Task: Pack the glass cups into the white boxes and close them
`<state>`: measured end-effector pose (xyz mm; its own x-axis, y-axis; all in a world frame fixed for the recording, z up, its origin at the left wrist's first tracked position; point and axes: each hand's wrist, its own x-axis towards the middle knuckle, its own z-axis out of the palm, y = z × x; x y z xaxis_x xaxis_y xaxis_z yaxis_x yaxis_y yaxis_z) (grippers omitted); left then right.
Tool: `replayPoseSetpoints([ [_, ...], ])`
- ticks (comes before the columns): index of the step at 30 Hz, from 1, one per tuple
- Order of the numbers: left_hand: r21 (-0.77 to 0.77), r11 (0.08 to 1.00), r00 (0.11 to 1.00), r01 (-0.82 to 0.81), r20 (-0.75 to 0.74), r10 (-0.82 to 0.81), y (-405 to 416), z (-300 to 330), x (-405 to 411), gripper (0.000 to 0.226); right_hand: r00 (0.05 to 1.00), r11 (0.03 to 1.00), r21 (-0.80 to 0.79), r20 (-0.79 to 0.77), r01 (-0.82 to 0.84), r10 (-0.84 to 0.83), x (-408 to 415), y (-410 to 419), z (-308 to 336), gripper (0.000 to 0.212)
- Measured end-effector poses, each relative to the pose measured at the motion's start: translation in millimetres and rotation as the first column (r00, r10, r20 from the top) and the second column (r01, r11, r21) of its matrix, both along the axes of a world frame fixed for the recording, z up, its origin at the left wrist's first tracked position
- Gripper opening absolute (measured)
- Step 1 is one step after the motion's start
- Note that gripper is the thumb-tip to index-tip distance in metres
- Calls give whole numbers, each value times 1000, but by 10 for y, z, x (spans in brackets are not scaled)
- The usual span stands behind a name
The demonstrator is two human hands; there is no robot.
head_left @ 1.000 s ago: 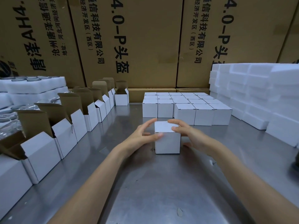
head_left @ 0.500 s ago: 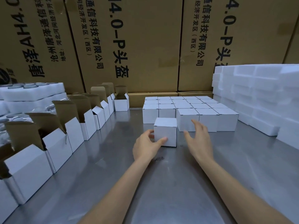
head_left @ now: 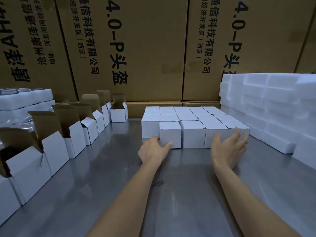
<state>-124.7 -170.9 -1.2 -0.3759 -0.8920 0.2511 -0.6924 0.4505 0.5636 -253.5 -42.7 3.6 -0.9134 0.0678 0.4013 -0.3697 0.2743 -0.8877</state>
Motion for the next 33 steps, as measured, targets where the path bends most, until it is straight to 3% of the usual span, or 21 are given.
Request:
replayPoseSetpoints([
  [2, -50, 999, 999, -7, 36, 9, 1, -11, -37, 60, 993, 998, -52, 114, 26, -20, -160, 33, 2, 61],
  [5, -124, 992, 998, -6, 61, 13, -6, -42, -56, 58, 977, 999, 15, 210, -40, 36, -258, 31, -13, 71],
  [10, -168, 986, 998, -4, 64, 14, -10, -70, -54, 56, 971, 952, 230, 172, -202, 164, -233, 15, -41, 99],
  [20, -161, 987, 997, 27, 79, -15, -18, -59, -32, 47, 977, 921, 341, 162, -190, 141, -243, 12, -67, 99],
  [23, -80, 995, 998, 61, 24, -60, 22, -40, 31, 51, 976, 931, 309, 151, -196, 156, -170, 40, -50, 93],
  [26, 43, 988, 980, 146, -145, -139, 78, -34, 146, 44, 975, 935, 294, 157, -199, 159, -42, 116, -27, 77],
  [30, 86, 966, 906, 242, -376, -194, 238, -53, 366, 21, 976, 848, 484, 92, -216, 196, 190, 322, -6, 48],
  [33, 43, 961, 885, 273, -404, -233, 399, -85, 556, 9, 971, 764, 607, 50, -217, 236, 349, 520, -13, 36],
])
